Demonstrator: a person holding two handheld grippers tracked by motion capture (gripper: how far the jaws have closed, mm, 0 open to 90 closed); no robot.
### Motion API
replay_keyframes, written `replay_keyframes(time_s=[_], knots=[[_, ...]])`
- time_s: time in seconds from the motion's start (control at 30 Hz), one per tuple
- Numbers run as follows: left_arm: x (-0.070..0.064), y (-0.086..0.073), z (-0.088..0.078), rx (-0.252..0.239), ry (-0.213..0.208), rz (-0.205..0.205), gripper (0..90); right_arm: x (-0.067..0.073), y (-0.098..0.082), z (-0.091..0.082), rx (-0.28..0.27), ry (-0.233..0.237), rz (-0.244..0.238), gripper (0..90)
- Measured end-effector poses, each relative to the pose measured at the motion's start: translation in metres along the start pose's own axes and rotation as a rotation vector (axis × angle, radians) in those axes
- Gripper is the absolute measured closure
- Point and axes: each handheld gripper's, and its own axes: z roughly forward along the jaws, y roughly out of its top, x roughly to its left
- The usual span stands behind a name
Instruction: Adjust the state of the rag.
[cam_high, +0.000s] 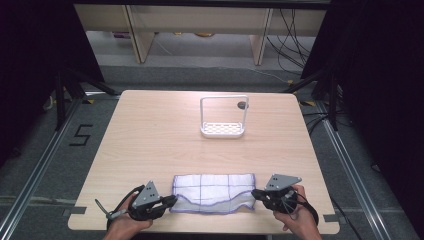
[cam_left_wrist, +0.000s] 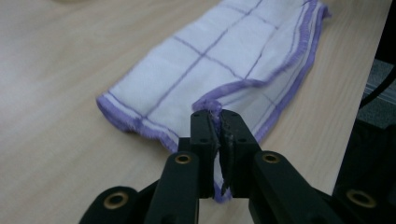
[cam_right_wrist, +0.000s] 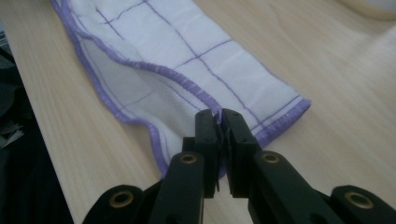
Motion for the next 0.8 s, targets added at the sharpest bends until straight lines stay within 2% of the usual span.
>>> replay_keyframes(time_s=[0.03,0.07,0.1,0.13,0.17,0.2,0.23,0.27,0.3,0.33,0.37,0.4,0.43,0.47,0.5,0.53,0.63,0.7,0.73,0.77,0.8], knots=[[0.0,-0.002,0.0,0.008,-0.004,0.002,79.8,0.001,-0.003,-0.001,0.026,0.019,0.004,83.9],[0.001,-0.003,0.0,0.017,-0.009,-0.003,75.7,0.003,-0.005,-0.001,0.024,0.015,0.004,82.6],[-0.001,-0.004,-0.001,-0.005,-0.002,-0.045,68.2,0.004,-0.007,-0.002,0.019,0.025,0.004,78.8],[-0.001,-0.003,-0.002,-0.017,-0.003,-0.05,62.8,0.006,-0.01,-0.003,0.008,0.02,0.03,71.6],[0.0,-0.001,-0.006,-0.013,-0.006,-0.052,59.4,0.005,-0.011,-0.006,0.009,0.025,0.036,67.2],[-0.001,0.0,-0.007,-0.043,-0.016,-0.077,54.5,0.006,-0.012,-0.009,-0.011,0.021,0.069,64.0],[-0.001,0.003,-0.01,-0.059,-0.011,-0.089,49.9,0.006,-0.013,-0.011,-0.02,0.029,0.079,60.8],[0.002,0.005,-0.012,-0.063,-0.003,-0.085,45.3,0.006,-0.012,-0.016,-0.038,0.022,0.107,57.0],[0.003,0.008,-0.014,-0.079,0.002,-0.105,43.2,0.004,-0.011,-0.018,-0.06,0.01,0.111,53.7],[0.005,0.01,-0.017,-0.095,0.0,-0.122,42.3,0.003,-0.008,-0.022,-0.074,0.002,0.144,52.8],[0.009,0.014,-0.02,-0.083,0.014,-0.118,41.4,-0.001,-0.006,-0.025,-0.097,-0.006,0.133,51.9],[0.013,0.018,-0.02,-0.111,0.027,-0.133,40.2,-0.004,-0.003,-0.027,-0.112,-0.007,0.134,50.5],[0.017,0.021,-0.021,-0.096,0.04,-0.118,39.9,-0.006,0.0,-0.028,-0.122,-0.01,0.163,49.5],[0.022,0.025,-0.019,-0.104,0.054,-0.115,39.9,-0.009,0.002,-0.027,-0.124,-0.025,0.154,48.2],[0.027,0.03,-0.017,-0.106,0.074,-0.124,39.8,-0.009,0.004,-0.026,-0.104,-0.032,0.197,47.1],[0.031,0.034,-0.014,-0.104,0.086,-0.137,39.8,-0.015,0.007,-0.022,-0.092,-0.048,0.172,47.0],[0.046,0.043,0.0,-0.063,0.091,-0.119,39.5,-0.024,0.014,-0.007,-0.059,-0.065,0.201,46.9],[0.055,0.046,0.011,-0.043,0.105,-0.138,36.9,-0.032,0.017,0.006,-0.022,-0.075,0.213,46.8],[0.058,0.046,0.015,-0.019,0.111,-0.143,36.1,-0.039,0.019,0.012,-0.012,-0.083,0.175,46.8],[0.06,0.046,0.02,-0.009,0.108,-0.152,36.0,-0.041,0.021,0.017,0.005,-0.077,0.199,46.8],[0.063,0.045,0.023,0.029,0.103,-0.124,36.0,-0.044,0.023,0.022,0.024,-0.08,0.203,46.8]])
